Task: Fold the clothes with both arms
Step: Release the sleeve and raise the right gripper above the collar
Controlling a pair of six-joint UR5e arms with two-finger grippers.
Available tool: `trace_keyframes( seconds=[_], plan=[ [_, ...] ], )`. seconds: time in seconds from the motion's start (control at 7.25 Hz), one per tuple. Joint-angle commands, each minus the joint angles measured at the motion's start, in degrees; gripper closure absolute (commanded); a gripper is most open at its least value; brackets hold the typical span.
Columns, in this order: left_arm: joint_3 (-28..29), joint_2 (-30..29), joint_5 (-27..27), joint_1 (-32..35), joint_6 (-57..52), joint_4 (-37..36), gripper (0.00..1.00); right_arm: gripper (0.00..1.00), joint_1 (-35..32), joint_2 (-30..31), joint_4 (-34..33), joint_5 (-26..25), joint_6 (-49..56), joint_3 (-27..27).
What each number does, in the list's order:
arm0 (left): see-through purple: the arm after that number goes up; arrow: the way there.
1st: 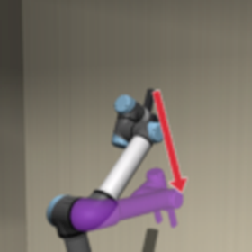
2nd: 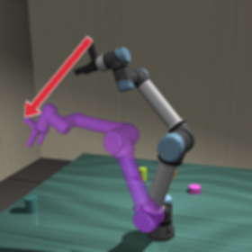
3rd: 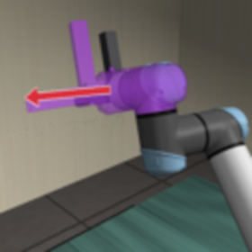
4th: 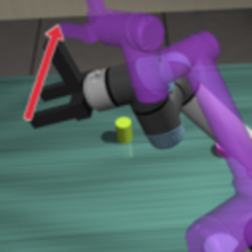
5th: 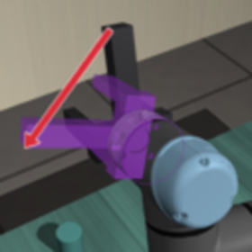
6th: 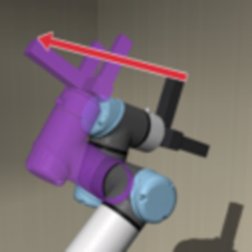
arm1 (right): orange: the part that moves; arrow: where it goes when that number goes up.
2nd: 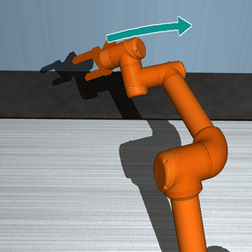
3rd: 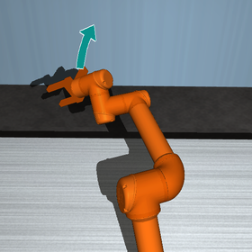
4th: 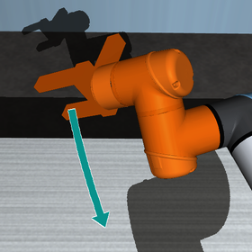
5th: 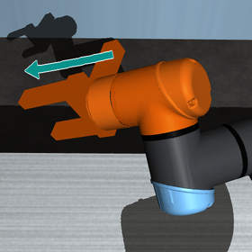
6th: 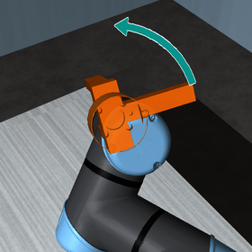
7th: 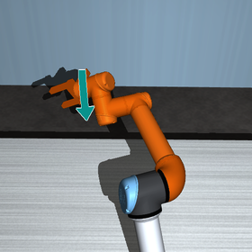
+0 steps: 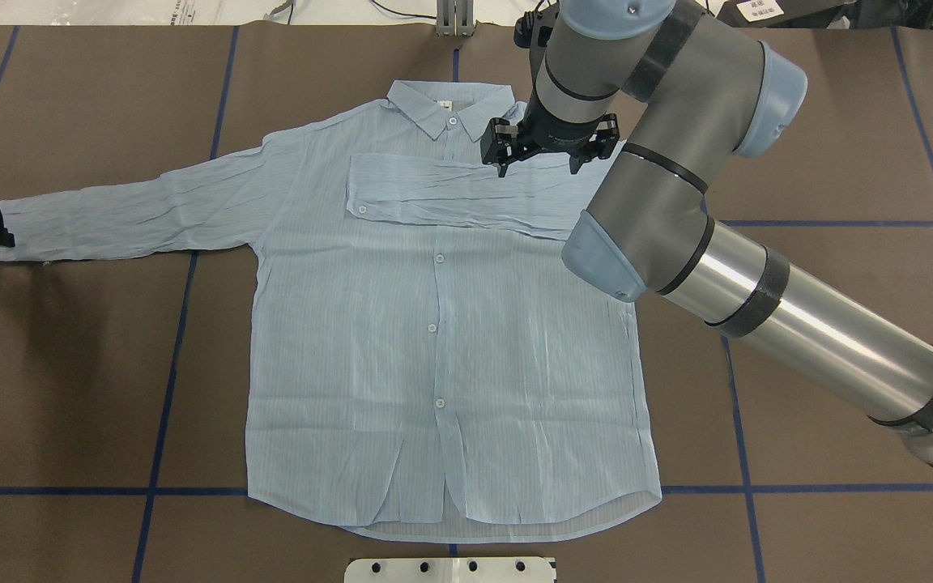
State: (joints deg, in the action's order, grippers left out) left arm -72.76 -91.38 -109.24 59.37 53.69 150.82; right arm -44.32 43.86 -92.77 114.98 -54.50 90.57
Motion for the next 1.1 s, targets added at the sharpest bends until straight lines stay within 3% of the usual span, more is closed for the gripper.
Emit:
trace_keyframes(
  seconds=[0.0, 0.55, 0.97],
  plan=[
    [0.25, 0.06, 0.08, 0.04, 0.02, 0.00, 0.34, 0.00, 0.02, 0.17, 0.04, -0.01, 0.00, 0.04],
    [0.34, 0.24, 0.17, 0.13, 0.10, 0.00, 0.36, 0.00, 0.11, 0.08, 0.04, -0.01, 0.00, 0.04],
    [0.34, 0.33, 0.17, 0.13, 0.37, -0.09, 0.50, 0.00, 0.11, 0.17, 0.04, -0.10, 0.00, 0.04]
  ],
)
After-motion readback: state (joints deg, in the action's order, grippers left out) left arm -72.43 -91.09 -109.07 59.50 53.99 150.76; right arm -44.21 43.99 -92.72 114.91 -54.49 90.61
